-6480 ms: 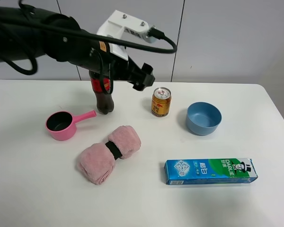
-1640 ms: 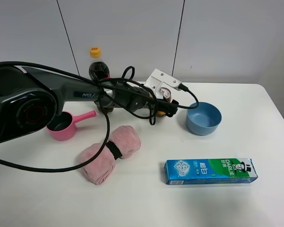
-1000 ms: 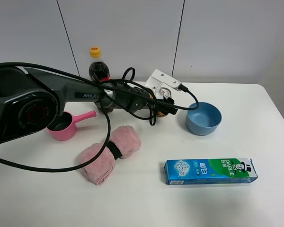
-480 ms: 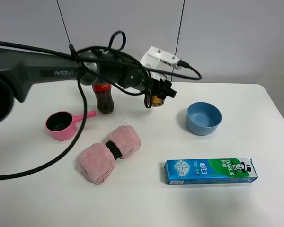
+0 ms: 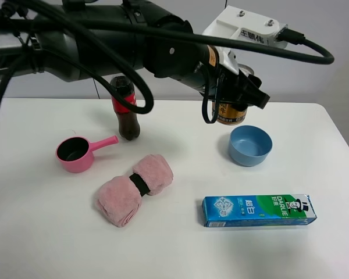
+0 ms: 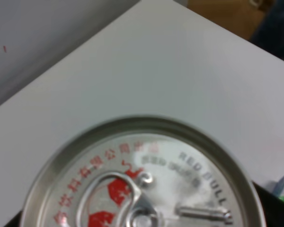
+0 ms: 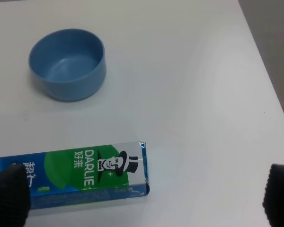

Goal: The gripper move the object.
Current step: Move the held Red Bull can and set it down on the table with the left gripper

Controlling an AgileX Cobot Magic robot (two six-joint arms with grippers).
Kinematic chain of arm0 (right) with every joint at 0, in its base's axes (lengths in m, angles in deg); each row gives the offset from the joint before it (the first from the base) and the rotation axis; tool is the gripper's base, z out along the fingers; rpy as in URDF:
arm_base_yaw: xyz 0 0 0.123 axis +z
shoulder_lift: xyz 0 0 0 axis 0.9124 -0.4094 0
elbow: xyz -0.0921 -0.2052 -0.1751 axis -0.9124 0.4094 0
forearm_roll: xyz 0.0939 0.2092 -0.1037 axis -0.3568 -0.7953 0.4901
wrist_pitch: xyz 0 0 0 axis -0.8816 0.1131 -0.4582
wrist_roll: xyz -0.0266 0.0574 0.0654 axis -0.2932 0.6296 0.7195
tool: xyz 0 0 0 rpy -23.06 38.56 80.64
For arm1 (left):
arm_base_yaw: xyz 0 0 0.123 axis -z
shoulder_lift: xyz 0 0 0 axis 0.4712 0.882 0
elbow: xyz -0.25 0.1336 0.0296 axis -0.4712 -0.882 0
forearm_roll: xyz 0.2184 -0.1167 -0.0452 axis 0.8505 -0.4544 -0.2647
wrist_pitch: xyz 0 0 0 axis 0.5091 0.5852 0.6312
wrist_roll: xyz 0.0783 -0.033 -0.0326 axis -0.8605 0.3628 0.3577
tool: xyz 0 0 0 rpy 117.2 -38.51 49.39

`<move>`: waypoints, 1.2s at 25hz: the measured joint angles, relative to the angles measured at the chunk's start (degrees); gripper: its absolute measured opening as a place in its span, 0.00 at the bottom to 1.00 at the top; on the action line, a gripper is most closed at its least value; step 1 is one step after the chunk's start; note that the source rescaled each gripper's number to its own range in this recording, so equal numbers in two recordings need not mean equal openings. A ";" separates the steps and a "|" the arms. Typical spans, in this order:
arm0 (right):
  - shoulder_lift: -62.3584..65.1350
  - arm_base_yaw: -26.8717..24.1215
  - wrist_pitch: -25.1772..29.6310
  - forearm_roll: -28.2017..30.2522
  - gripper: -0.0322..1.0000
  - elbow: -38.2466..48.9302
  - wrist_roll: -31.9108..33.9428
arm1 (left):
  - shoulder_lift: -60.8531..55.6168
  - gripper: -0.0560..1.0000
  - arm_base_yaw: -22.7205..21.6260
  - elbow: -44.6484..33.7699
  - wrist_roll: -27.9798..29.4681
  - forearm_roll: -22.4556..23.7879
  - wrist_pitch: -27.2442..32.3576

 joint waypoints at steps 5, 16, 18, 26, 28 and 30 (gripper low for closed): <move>0.00 0.00 0.00 0.00 1.00 0.00 0.00 | -7.46 0.07 0.05 -9.15 -0.33 -0.06 0.11; 0.00 0.00 0.00 0.00 1.00 0.00 0.00 | -33.77 0.07 -7.29 -48.56 -0.34 -1.80 -19.29; 0.00 0.00 0.00 0.00 1.00 0.00 0.00 | -37.54 0.07 -10.70 -53.63 -0.47 -1.80 -21.65; 0.00 0.00 0.00 0.00 1.00 0.00 0.00 | -44.77 0.07 -27.07 -68.50 -1.00 -1.73 -24.14; 0.00 0.00 0.00 0.00 1.00 0.00 0.00 | -44.81 0.07 -31.08 -71.41 -1.00 -1.62 -25.94; 0.00 0.00 0.00 0.00 1.00 0.00 0.00 | -44.81 0.07 -34.38 -74.17 -1.05 -1.62 -28.76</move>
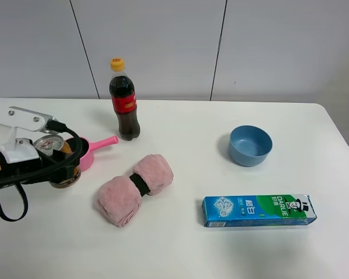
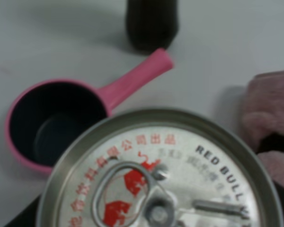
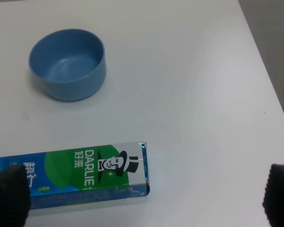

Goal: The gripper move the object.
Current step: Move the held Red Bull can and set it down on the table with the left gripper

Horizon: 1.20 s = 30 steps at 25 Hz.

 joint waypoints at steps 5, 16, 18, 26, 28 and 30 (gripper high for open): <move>0.00 0.00 0.00 0.00 1.00 0.00 0.00 | 0.00 0.07 -4.36 -7.43 0.00 0.06 -12.22; 0.00 0.00 0.00 0.00 1.00 0.00 0.00 | 4.51 0.07 -5.59 -12.53 -9.57 0.11 -20.60; 0.00 0.00 0.00 0.00 1.00 0.00 0.00 | 7.47 0.07 -5.59 -12.53 -11.81 0.11 -23.43; 0.00 0.00 0.00 0.00 1.00 0.00 0.00 | 22.49 0.07 -5.59 -12.60 -14.04 0.06 -36.33; 0.00 0.00 0.00 0.00 1.00 0.00 0.00 | 25.47 0.07 -5.59 -12.60 -14.04 0.06 -41.13; 0.00 0.00 0.00 0.00 1.00 0.00 0.00 | 28.13 0.07 -5.59 -12.60 -14.13 0.06 -45.18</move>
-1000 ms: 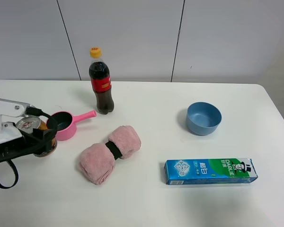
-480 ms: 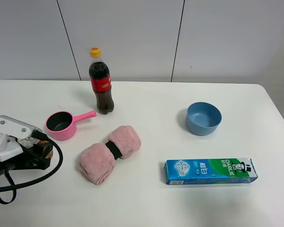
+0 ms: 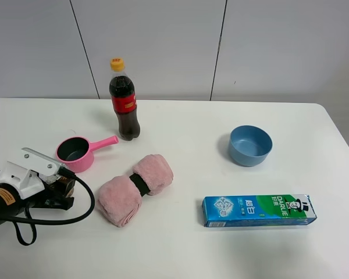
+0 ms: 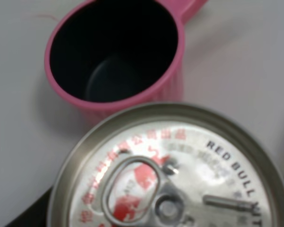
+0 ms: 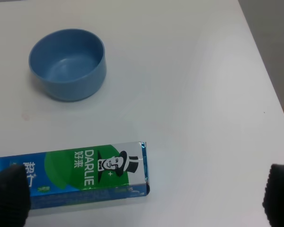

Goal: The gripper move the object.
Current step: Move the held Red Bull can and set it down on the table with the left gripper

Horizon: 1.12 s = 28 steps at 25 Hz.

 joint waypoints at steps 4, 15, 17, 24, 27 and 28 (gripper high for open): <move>0.00 0.00 0.00 0.00 1.00 0.00 0.00 | 3.73 0.07 0.00 0.00 0.00 0.00 -5.13; 0.00 0.00 0.00 0.00 1.00 0.00 0.00 | 8.82 0.07 0.00 0.05 -0.05 0.00 -7.11; 0.00 0.00 0.00 0.00 1.00 0.00 0.00 | 9.35 0.07 0.00 0.05 -0.05 0.00 -7.91; 0.00 0.00 0.00 0.00 1.00 0.00 0.00 | 10.29 0.07 0.00 -0.32 1.08 0.64 -9.61; 0.00 0.00 0.00 0.00 1.00 0.00 0.00 | 10.34 0.19 0.00 -1.72 3.44 0.80 -10.25; 0.00 0.00 0.00 0.00 1.00 0.00 0.00 | 10.34 0.28 0.00 -2.35 3.73 1.16 -10.19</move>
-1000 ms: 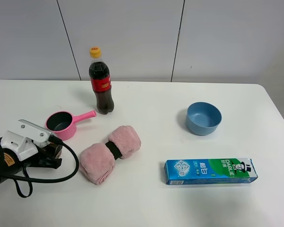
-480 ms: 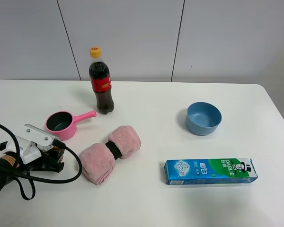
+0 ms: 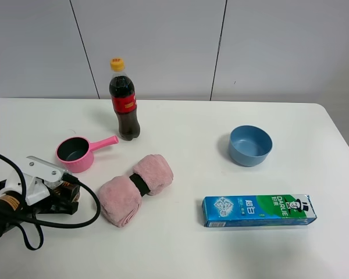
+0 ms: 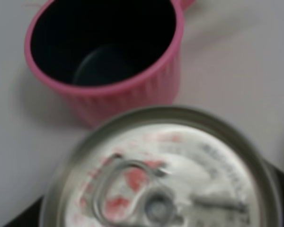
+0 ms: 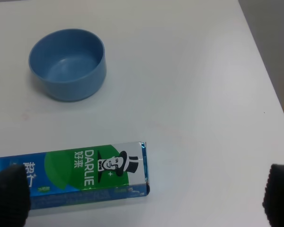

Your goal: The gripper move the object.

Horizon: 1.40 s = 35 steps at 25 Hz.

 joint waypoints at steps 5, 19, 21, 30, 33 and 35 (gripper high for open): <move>0.00 0.00 0.00 0.00 1.00 0.00 0.00 | 0.00 0.40 0.00 -1.30 0.74 0.00 -0.19; 0.00 0.00 0.00 0.00 1.00 0.00 0.00 | -8.32 0.41 0.00 -1.30 10.60 -0.83 -3.11; 0.00 0.00 0.00 0.00 1.00 0.00 0.00 | -9.25 0.41 0.00 -1.30 11.36 -0.90 -2.95; 0.00 0.00 0.00 0.00 1.00 0.00 0.00 | -9.70 0.42 0.00 -1.30 11.77 -0.96 -0.52; 0.00 0.00 0.00 0.00 1.00 0.00 0.00 | -9.70 0.42 0.00 -1.30 11.77 -0.96 -0.39; 0.00 0.00 0.00 0.00 1.00 0.00 0.00 | -9.70 0.42 0.00 -1.30 11.95 -0.96 -0.46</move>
